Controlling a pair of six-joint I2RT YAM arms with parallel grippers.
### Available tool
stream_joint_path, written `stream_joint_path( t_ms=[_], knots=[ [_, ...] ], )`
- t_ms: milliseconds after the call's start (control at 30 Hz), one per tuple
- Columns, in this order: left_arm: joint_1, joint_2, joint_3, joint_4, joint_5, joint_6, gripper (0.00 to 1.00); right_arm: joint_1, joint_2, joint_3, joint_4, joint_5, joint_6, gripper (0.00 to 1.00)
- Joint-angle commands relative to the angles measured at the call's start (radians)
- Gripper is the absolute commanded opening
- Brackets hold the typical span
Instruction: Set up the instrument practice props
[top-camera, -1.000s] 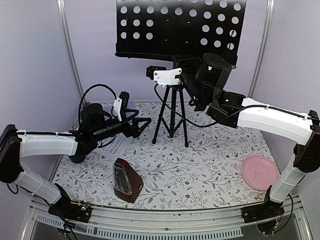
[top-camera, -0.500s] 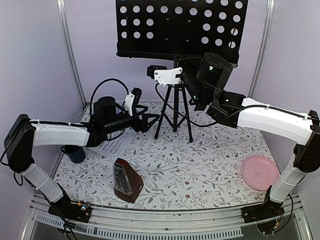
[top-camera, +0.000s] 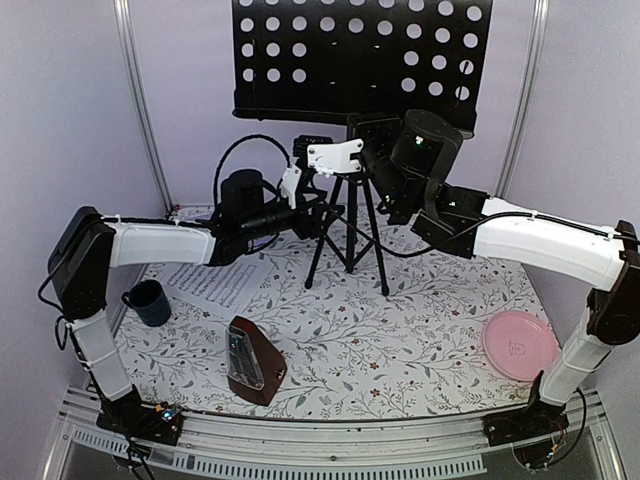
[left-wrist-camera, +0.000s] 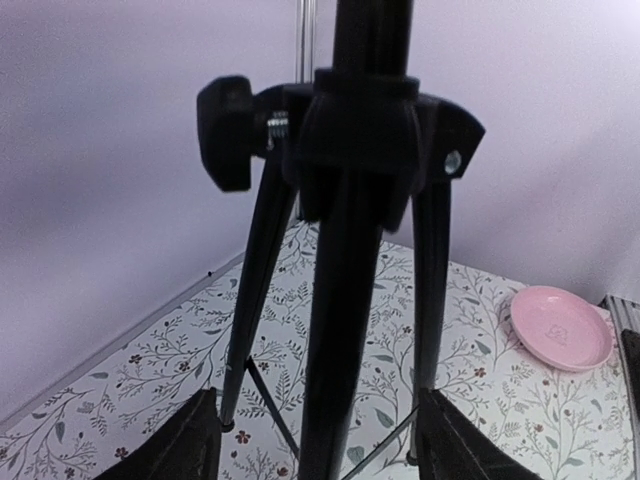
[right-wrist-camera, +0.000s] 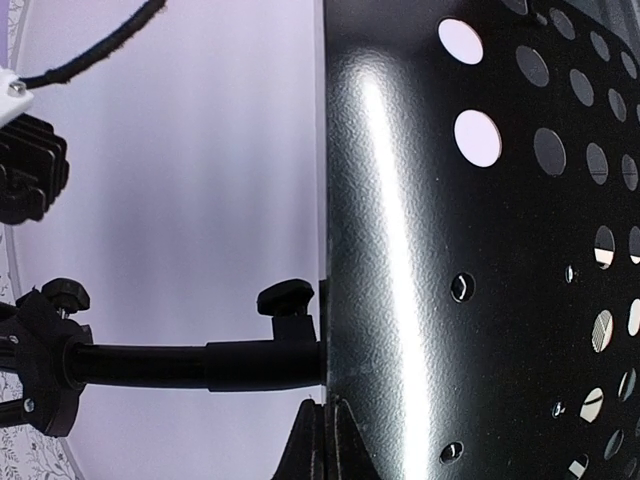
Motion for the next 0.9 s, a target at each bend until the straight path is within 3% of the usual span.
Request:
stream_joint_path(
  t_ms=[0, 200, 400, 600, 867],
  knots=[
    [-0.012, 0.039, 0.088, -0.005, 0.022, 0.004, 0.62, 0.008, -0.081, 0.052, 0.244, -0.042, 0.04, 0.0],
    [-0.014, 0.072, 0.121, -0.045, 0.048, 0.015, 0.33, 0.007, -0.088, 0.067, 0.236, -0.046, 0.049, 0.0],
    [-0.017, 0.081, 0.079, -0.071, 0.043, 0.035, 0.14, -0.002, -0.089, 0.093, 0.237, -0.06, 0.037, 0.0],
    [-0.017, 0.093, 0.038, -0.086, 0.023, 0.052, 0.04, -0.01, -0.082, 0.126, 0.243, -0.071, 0.002, 0.0],
    [-0.025, 0.138, 0.059, -0.122, 0.013, 0.068, 0.0, -0.016, -0.082, 0.166, 0.269, -0.071, -0.061, 0.0]
  ],
)
